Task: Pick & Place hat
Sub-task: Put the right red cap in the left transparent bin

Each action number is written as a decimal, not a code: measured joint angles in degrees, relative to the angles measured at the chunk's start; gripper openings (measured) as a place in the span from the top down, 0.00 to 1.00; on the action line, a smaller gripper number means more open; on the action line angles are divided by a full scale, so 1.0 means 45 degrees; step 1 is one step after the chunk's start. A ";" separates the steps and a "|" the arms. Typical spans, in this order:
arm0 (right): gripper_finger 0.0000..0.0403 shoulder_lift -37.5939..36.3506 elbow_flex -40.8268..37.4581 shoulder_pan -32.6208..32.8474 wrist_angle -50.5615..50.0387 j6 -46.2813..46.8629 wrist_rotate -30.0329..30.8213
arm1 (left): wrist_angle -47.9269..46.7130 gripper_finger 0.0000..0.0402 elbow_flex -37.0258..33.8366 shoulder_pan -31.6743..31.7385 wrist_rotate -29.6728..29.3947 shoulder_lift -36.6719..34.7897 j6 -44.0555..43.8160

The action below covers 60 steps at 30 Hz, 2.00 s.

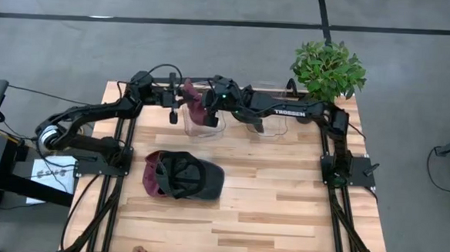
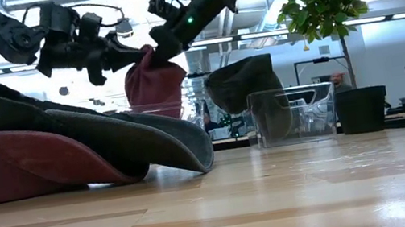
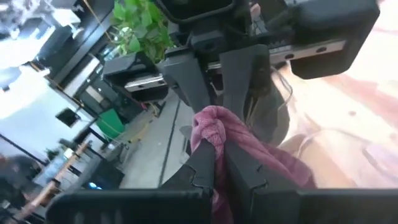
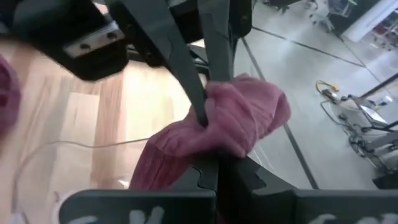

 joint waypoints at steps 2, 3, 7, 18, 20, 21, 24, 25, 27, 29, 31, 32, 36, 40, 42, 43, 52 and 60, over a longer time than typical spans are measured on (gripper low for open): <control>1.00 0.0102 0.0000 0.0018 -0.0073 0.0070 0.0042 | 0.0383 0.96 0.0000 0.0005 0.0038 0.0441 0.0062; 1.00 0.0204 0.0000 0.0042 -0.0050 0.0096 0.0059 | 0.0450 0.96 0.0000 0.0000 0.0060 0.0594 0.0041; 1.00 0.0390 -0.0004 0.0194 -0.0137 0.0138 0.0074 | 0.0349 0.96 -0.0015 0.0000 0.0394 0.0780 -0.0327; 1.00 0.0774 0.0020 0.0716 0.0475 0.0220 -0.0409 | -0.1423 0.93 -0.0039 -0.0002 0.1143 -0.0383 -0.1915; 1.00 0.0771 0.0020 0.0756 0.0583 0.0211 -0.0554 | -0.2088 0.92 -0.0034 -0.0015 0.1133 -0.0811 -0.2418; 1.00 0.0780 0.0020 0.0766 0.0619 0.0210 -0.0601 | -0.2502 0.92 -0.0033 -0.0016 0.1116 -0.1038 -0.2648; 1.00 0.0791 0.0020 0.0811 0.0713 0.0210 -0.0722 | -0.3622 0.91 -0.0005 -0.0024 0.1054 -0.1660 -0.3076; 1.00 0.0791 0.0020 0.0811 0.0742 0.0212 -0.0846 | -0.3962 0.91 0.0009 -0.0029 0.0950 -0.1863 -0.3141; 1.00 0.0793 0.0020 0.0810 0.0798 0.0274 -0.1135 | -0.4667 0.91 0.0015 -0.0032 0.0709 -0.2217 -0.3168; 1.00 0.0810 0.0020 0.0811 0.0805 0.0359 -0.1294 | -0.5337 0.91 0.0015 -0.0032 0.0513 -0.2486 -0.3175; 1.00 0.0815 0.0020 0.0856 0.0805 0.0417 -0.1352 | -0.5951 0.91 0.0015 -0.0029 0.0323 -0.2702 -0.3173; 1.00 0.0815 0.0020 0.0874 0.0805 0.0417 -0.1449 | -0.6187 0.90 0.0016 -0.0029 0.0193 -0.2799 -0.3171; 1.00 0.0815 0.0020 0.1034 0.0805 0.0424 -0.1787 | -0.7047 0.89 0.0019 -0.0024 -0.0148 -0.3037 -0.3114; 1.00 0.0815 0.0020 0.1320 0.0805 0.0405 -0.1816 | -0.7368 0.90 0.0019 -0.0024 -0.0162 -0.3080 -0.3079; 1.00 0.0815 0.0020 0.1459 0.0798 0.0335 -0.1856 | -0.7499 0.90 0.0019 -0.0024 -0.0266 -0.3080 -0.3063; 1.00 0.0815 0.0020 0.1520 0.0795 0.0321 -0.1890 | -0.7598 0.90 0.0019 -0.0029 -0.0347 -0.3080 -0.2991; 1.00 0.0815 0.0020 0.1514 0.0654 0.0303 -0.1793 | -0.8405 0.90 0.0015 -0.0019 -0.0583 -0.3080 -0.2606; 0.88 0.0803 0.0020 0.1702 0.0579 0.0036 -0.1321 | -0.8536 0.90 0.0015 -0.0015 -0.0806 -0.3080 -0.2449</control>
